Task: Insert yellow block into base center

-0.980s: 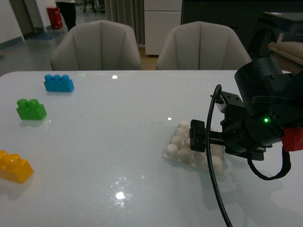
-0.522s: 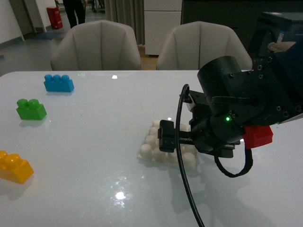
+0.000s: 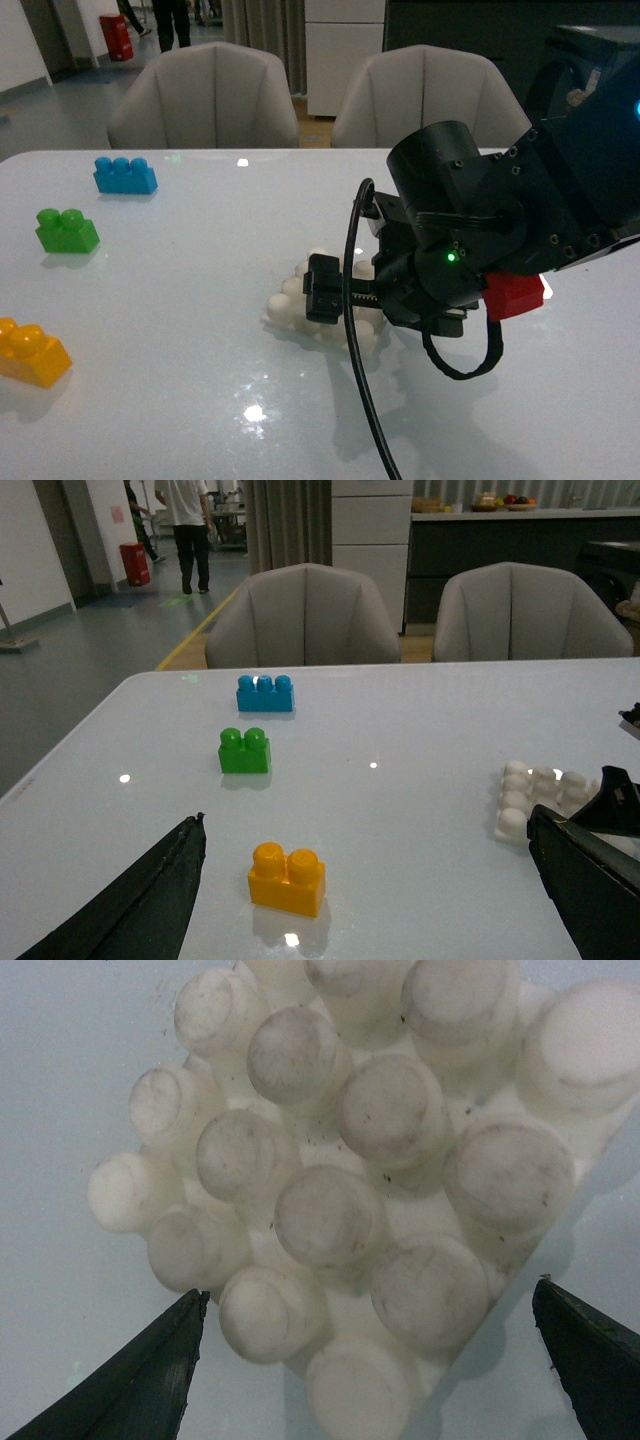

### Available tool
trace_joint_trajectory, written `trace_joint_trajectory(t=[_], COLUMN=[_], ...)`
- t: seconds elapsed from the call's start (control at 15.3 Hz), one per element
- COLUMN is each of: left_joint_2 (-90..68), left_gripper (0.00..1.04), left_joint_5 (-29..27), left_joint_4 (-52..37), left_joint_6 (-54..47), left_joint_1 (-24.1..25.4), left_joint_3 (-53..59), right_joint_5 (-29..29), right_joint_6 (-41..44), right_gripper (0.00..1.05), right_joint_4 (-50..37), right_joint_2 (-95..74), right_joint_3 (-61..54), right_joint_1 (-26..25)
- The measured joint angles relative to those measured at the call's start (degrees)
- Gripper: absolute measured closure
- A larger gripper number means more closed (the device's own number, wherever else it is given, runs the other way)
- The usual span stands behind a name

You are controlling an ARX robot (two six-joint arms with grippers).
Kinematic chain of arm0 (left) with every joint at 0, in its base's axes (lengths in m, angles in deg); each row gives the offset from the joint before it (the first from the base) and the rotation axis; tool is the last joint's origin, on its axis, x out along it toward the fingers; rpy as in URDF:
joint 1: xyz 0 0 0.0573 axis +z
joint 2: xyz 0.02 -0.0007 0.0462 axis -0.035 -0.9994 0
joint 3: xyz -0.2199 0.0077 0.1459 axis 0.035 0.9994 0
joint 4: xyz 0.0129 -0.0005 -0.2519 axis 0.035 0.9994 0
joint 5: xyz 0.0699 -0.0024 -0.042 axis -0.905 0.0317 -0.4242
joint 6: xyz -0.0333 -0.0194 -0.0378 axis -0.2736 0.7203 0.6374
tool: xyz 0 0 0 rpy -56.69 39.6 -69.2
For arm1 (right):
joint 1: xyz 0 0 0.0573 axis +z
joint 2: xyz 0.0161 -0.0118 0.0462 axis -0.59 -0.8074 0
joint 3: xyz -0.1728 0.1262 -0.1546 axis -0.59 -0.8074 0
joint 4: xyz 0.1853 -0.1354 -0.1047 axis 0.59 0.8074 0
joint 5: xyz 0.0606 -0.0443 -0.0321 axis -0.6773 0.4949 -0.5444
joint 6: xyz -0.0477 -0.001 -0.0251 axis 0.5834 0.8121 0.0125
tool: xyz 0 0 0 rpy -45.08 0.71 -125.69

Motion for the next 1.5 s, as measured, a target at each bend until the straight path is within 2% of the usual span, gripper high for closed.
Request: trace_joint_trajectory(t=[0.26, 0.46, 0.59, 0.78, 0.98, 1.04, 1.11, 1.18, 1.31, 1.44, 1.5], left_joint_2=[0.0, 0.0, 0.0, 0.0, 0.0, 0.0, 0.0, 0.0, 0.0, 0.0, 0.0], left_gripper=[0.07, 0.07, 0.07, 0.07, 0.07, 0.07, 0.07, 0.07, 0.07, 0.07, 0.07], left_joint_5=[0.0, 0.0, 0.0, 0.0, 0.0, 0.0, 0.0, 0.0, 0.0, 0.0, 0.0], left_joint_4=[0.0, 0.0, 0.0, 0.0, 0.0, 0.0, 0.0, 0.0, 0.0, 0.0, 0.0], left_joint_6=[0.0, 0.0, 0.0, 0.0, 0.0, 0.0, 0.0, 0.0, 0.0, 0.0, 0.0], left_joint_1=[0.0, 0.0, 0.0, 0.0, 0.0, 0.0, 0.0, 0.0, 0.0, 0.0, 0.0], left_joint_3=[0.0, 0.0, 0.0, 0.0, 0.0, 0.0, 0.0, 0.0, 0.0, 0.0, 0.0], right_joint_5=[-2.6, -2.0, -0.6, 0.9, 7.6, 11.6, 9.7, 10.3, 9.3, 9.4, 9.4], right_joint_6=[-1.5, -1.5, -1.4, -1.3, 3.6, 8.2, 14.1, 17.6, 20.7, 21.4, 21.7], right_gripper=[0.06, 0.06, 0.06, 0.06, 0.06, 0.13, 0.26, 0.39, 0.68, 0.95, 1.03], right_joint_4=[-4.2, -9.2, -11.3, -5.0, 3.2, -0.4, -1.9, -1.6, -4.6, -4.7, -4.7], right_joint_2=[10.0, 26.7, 41.3, 66.3, 88.8, 96.5, 103.3, 108.3, 113.3, 115.5, 116.6], right_joint_3=[-9.5, -18.1, -28.5, -39.9, -43.4, -47.1, -52.1, -57.4, -66.1, -68.3, -68.9], right_joint_1=[-5.4, -11.2, -13.2, -12.9, -12.7, -14.3, -20.2, -22.6, -22.0, -21.9, -21.9])
